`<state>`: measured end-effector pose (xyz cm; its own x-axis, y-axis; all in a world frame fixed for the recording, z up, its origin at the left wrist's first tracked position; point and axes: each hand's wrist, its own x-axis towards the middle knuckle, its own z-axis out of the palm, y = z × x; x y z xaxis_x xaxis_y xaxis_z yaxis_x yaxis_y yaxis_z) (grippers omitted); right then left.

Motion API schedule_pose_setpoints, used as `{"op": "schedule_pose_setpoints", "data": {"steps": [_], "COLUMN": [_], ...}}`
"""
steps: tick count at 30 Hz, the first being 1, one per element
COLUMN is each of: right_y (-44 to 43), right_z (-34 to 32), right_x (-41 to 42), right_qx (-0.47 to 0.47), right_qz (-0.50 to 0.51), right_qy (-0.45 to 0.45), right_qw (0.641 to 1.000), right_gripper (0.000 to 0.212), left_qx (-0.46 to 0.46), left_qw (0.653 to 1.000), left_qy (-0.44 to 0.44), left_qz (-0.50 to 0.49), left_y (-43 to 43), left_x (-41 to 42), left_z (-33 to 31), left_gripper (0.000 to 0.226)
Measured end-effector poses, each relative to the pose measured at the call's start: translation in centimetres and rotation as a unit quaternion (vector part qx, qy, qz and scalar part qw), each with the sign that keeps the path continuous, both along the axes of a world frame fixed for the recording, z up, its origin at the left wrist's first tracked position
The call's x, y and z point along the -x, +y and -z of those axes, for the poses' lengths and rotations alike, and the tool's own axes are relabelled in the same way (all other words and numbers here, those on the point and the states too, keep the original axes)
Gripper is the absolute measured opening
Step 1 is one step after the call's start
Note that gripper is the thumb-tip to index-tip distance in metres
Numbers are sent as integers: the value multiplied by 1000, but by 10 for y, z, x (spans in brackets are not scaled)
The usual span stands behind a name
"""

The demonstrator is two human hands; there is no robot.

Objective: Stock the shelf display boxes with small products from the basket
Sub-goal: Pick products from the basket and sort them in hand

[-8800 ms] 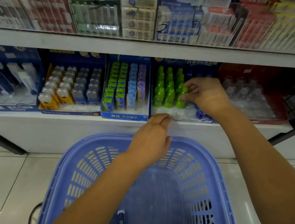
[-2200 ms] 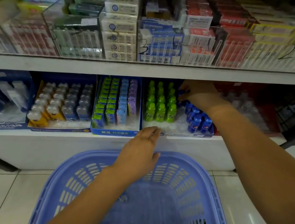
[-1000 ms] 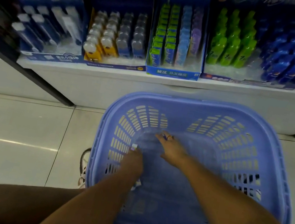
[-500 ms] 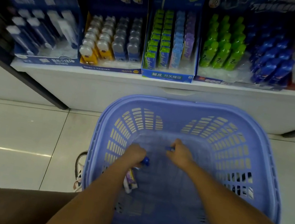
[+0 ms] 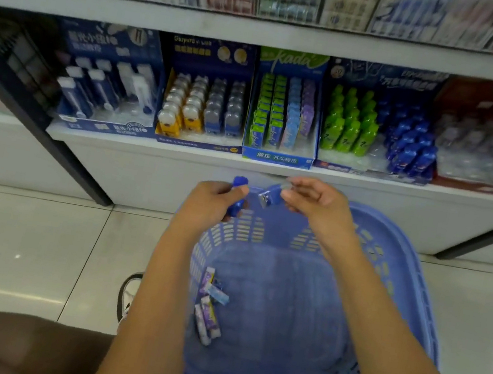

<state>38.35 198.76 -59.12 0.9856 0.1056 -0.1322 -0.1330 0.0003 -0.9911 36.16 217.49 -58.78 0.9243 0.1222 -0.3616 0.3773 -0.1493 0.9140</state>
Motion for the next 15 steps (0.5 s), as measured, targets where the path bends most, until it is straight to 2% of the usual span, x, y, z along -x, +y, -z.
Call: {"op": "schedule_pose_setpoints", "data": {"steps": [3, 7, 12, 15], "right_y": [23, 61, 91, 97], "right_z": [-40, -66, -65, -56], "right_x": [-17, -48, -84, -92], "right_qx": [78, 252, 404, 437], "right_qz": [4, -14, -63, -78], "right_qy": [-126, -255, -286, -286], "right_qw": [989, 933, 867, 849], "right_gripper": [20, 17, 20, 19], "left_qx": [20, 37, 79, 91], "left_qw": [996, 984, 975, 969], "left_qy": [-65, -88, -86, -87], "left_qz": [-62, -149, -191, -212], "left_y": [20, 43, 60, 62], "left_x": [1, 5, 5, 1], "left_z": [-24, -31, -23, -16], "left_gripper": [14, 18, 11, 14]}}
